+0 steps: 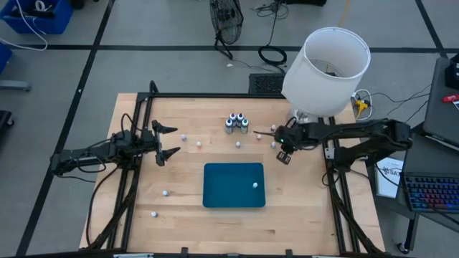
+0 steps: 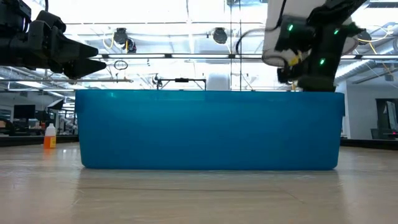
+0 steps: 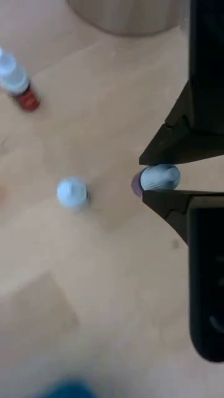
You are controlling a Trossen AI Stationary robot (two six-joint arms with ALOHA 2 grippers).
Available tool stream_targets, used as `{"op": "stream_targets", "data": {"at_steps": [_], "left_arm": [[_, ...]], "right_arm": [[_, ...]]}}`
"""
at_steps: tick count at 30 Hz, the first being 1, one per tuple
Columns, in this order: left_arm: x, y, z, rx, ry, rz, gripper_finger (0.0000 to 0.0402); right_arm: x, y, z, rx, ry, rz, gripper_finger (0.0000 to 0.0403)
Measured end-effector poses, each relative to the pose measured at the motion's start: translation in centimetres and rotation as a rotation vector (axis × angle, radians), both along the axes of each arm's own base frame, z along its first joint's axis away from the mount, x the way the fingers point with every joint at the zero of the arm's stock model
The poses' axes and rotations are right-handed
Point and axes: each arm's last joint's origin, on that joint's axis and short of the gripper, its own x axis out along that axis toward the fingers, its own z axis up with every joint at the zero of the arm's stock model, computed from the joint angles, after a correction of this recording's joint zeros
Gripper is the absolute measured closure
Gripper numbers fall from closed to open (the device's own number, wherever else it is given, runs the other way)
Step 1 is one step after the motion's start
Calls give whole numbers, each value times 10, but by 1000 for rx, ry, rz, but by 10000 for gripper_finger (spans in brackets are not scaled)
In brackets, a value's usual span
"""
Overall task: Pick & Place food coloring
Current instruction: Put the purple food coloring bottle into the bin
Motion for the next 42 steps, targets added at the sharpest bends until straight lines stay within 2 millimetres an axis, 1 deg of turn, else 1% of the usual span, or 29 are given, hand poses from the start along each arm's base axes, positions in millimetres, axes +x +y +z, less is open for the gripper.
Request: {"op": "stream_targets", "data": {"at_steps": [5, 9, 11, 14, 17, 20, 23, 25, 27, 29, 31, 36, 42], "left_arm": [[0, 0, 0, 0, 0, 0, 2], [0, 0, 0, 0, 0, 0, 2], [0, 0, 0, 0, 0, 0, 2], [0, 0, 0, 0, 0, 0, 2], [0, 0, 0, 0, 0, 0, 2], [0, 0, 0, 0, 0, 0, 2], [0, 0, 0, 0, 0, 0, 2], [0, 0, 0, 0, 0, 0, 2], [0, 0, 0, 0, 0, 0, 2], [0, 0, 0, 0, 0, 0, 2], [0, 0, 0, 0, 0, 0, 2], [0, 0, 0, 0, 0, 0, 2], [0, 0, 0, 0, 0, 0, 2]], "right_arm": [[0, 29, 22, 18, -116, 58, 365], [9, 58, 43, 41, -255, 158, 365], [17, 74, 55, 58, -350, 220, 365], [32, 97, 67, 75, -432, 312, 365], [52, 118, 77, 51, -415, 383, 365], [77, 135, 85, 22, -328, 455, 365], [108, 148, 89, -17, -226, 535, 365], [128, 154, 87, -19, -174, 585, 365], [147, 161, 79, 12, -149, 641, 365], [160, 169, 65, 44, -113, 694, 365], [167, 176, 51, 48, -82, 722, 365], [174, 184, 22, 73, 5, 712, 365], [175, 194, 3, 95, 48, 690, 365]]}}
